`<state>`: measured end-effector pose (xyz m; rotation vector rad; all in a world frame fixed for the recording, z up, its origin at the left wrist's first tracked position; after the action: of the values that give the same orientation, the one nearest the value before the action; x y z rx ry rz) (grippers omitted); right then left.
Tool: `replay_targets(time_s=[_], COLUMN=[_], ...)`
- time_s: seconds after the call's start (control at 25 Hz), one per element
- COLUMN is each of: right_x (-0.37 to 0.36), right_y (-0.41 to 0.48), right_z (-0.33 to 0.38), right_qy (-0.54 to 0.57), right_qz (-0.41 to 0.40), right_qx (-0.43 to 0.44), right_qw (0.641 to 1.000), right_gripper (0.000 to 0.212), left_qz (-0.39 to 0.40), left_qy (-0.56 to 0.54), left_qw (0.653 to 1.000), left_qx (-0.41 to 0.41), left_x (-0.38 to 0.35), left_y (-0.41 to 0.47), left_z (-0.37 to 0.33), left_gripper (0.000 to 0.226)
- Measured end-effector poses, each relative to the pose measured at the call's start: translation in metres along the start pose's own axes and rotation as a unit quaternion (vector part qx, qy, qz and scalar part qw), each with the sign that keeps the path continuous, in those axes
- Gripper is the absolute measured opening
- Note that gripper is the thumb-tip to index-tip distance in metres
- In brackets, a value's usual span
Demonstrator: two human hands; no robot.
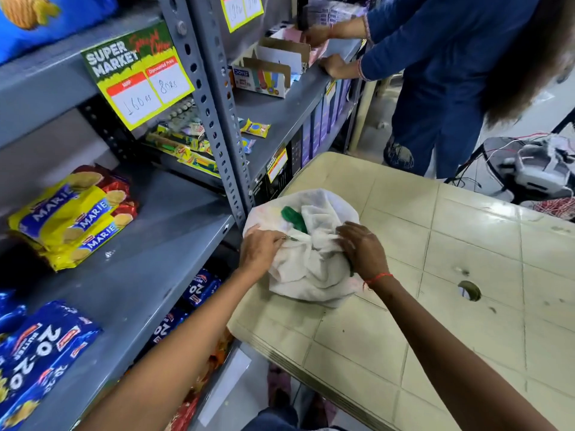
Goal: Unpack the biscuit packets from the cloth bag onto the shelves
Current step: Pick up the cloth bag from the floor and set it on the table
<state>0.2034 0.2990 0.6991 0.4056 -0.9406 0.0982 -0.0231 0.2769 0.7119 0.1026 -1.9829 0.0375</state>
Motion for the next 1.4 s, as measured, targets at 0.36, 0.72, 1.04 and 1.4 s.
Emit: replay_targets(time_s=[0.36, 0.72, 1.04, 1.4], right_x=[0.008, 0.027, 0.001, 0.03], right_y=[-0.01, 0.001, 0.009, 0.025], right_z=[-0.017, -0.048, -0.013, -0.037], right_qy=[-0.034, 0.025, -0.06, 0.014], right_qz=[0.039, -0.096, -0.026, -0.177], right_qx=[-0.03, -0.21, -0.121, -0.313], right_qw=[0.998, 0.973, 0.991, 0.933], right_gripper=[0.066, 0.023, 0.048, 0.026], left_qz=[0.075, 0.018, 0.034, -0.003], left_qy=[-0.043, -0.024, -0.042, 0.037], left_qw=[0.995, 0.998, 0.997, 0.992], left_qx=[-0.044, 0.053, 0.052, 0.123], left_x=[-0.002, -0.008, -0.003, -0.005], left_y=[0.005, 0.017, 0.011, 0.023], left_z=[-0.009, -0.001, -0.009, 0.012], left_gripper=[0.079, 0.022, 0.068, 0.023])
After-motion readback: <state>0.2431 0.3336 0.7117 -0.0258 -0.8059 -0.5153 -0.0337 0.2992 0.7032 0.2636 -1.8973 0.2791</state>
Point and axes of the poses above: each hand's wrist, its own y-axis towards the middle knuckle, its own x-axis out of the back of the hand, z = x × y, the point moved 4 cm from there along y, towards the middle knuckle, and after that the axes turned 3 degrees about -z, right-handed, at the moved point
